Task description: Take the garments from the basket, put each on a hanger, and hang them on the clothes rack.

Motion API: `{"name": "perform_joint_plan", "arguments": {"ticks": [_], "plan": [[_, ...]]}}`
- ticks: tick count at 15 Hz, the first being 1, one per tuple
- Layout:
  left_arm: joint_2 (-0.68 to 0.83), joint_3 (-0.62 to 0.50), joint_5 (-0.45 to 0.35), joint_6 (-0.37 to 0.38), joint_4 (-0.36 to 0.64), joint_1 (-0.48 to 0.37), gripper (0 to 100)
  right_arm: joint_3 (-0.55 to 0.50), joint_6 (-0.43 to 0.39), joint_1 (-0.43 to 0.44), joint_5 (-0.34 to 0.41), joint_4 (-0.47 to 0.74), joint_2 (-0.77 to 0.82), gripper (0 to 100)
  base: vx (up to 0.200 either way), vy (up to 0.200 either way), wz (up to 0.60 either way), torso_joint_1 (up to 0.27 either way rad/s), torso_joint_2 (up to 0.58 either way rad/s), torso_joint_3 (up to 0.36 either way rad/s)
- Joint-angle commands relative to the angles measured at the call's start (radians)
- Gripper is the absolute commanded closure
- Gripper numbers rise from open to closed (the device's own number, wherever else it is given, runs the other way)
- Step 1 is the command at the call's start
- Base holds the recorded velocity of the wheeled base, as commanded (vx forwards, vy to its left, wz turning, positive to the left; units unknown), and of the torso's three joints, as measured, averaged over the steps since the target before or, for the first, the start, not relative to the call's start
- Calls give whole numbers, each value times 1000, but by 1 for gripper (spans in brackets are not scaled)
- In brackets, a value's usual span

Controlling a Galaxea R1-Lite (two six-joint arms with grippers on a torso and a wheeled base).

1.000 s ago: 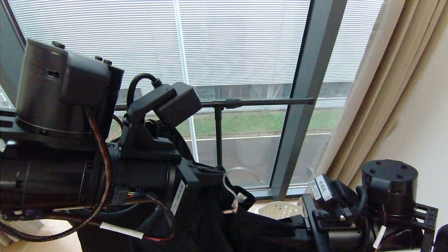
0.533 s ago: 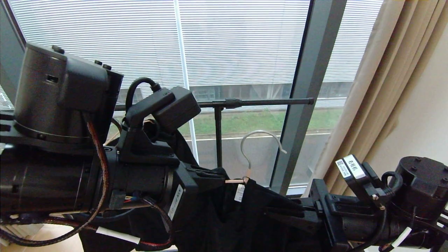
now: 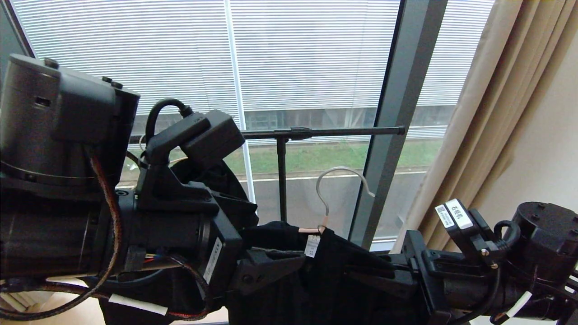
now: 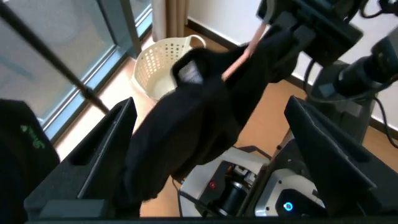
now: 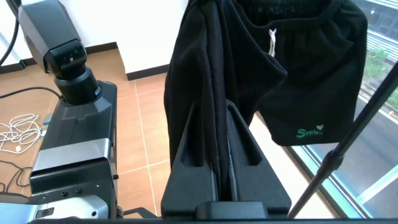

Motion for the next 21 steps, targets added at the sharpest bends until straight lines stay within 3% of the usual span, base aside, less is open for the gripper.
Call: {"name": "perform_joint_plan", "arguments": {"ticks": [1,3,6,8,10,12,14,21], "plan": [[-31,7,-2,0,-1,37,0,0,0,-11,2,0,3,100,0,0,0,0,0,0],[-68,14,-8,3,-1,114,0,3,-2,-17,4,0,2,100,0,0,0,0,0,0],[-123,88,-191,46,-10,358,0,32,-43,-54,61,-4,-1,100,0,0,0,0,0,0],[-115,182,-520,177,-35,643,0,49,-114,-100,148,-3,-5,100,0,0,0,0,0,0],[-97,248,-750,286,-35,772,0,49,-114,-121,177,-4,-8,100,0,0,0,0,0,0],[-92,312,-790,381,-35,786,0,49,-112,-129,188,-27,-6,100,0,0,0,0,0,0],[-89,346,-789,422,-35,769,0,50,-112,-129,190,-31,-8,100,0,0,0,0,0,0],[0,416,-789,427,-87,747,0,50,-112,-129,191,-31,-34,100,0,0,0,0,0,0]]}}
